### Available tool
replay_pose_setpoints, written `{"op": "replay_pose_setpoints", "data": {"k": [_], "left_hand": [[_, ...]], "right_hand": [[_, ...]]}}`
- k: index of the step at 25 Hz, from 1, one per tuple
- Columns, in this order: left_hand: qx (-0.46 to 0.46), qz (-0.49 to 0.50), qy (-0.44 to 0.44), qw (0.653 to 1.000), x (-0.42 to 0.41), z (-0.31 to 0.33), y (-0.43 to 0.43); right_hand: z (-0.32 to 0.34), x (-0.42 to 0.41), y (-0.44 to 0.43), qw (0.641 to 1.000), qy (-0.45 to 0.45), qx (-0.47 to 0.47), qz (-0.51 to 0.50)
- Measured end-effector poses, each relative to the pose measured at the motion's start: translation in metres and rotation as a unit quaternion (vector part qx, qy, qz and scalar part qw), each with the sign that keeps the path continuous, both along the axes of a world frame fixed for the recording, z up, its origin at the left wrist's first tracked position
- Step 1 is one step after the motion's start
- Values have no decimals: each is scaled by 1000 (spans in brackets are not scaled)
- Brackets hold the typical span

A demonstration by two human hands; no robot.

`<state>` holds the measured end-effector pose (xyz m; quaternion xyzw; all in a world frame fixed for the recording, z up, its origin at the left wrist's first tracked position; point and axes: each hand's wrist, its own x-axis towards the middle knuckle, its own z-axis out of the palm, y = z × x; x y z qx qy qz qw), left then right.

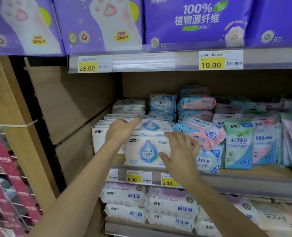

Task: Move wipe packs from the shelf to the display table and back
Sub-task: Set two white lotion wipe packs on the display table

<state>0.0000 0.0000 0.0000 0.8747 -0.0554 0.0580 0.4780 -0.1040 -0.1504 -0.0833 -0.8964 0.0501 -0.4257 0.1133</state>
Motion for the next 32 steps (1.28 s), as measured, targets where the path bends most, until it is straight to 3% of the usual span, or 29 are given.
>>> {"op": "replay_pose_setpoints", "data": {"k": [3, 8, 13, 16, 19, 21, 24, 29, 32], "left_hand": [[-54, -36, 28, 998, 3, -9, -1], [-223, -67, 39, 972, 13, -8, 7], [-279, -131, 17, 951, -4, 3, 27], [-317, -113, -52, 940, -26, 13, 51], [-307, -96, -163, 933, -60, 19, 81], [-302, -83, -182, 932, -84, 14, 105], [-328, -61, -164, 928, -120, -16, 138], [-351, 55, -93, 930, -202, -110, 190], [-386, 165, -51, 906, -272, -166, 208]], "right_hand": [[-2, 3, 2, 999, -13, -26, -46], [9, 0, -5, 1000, -1, -9, -5], [38, -16, 3, 977, 68, 195, 58], [59, -28, 4, 902, 57, 377, 204], [71, -42, -1, 815, 36, 484, 316], [69, -52, 1, 767, 47, 526, 365], [43, -65, 9, 717, 84, 570, 391], [-31, -84, 36, 620, 219, 633, 408], [-71, -104, 65, 569, 324, 627, 422]]}}
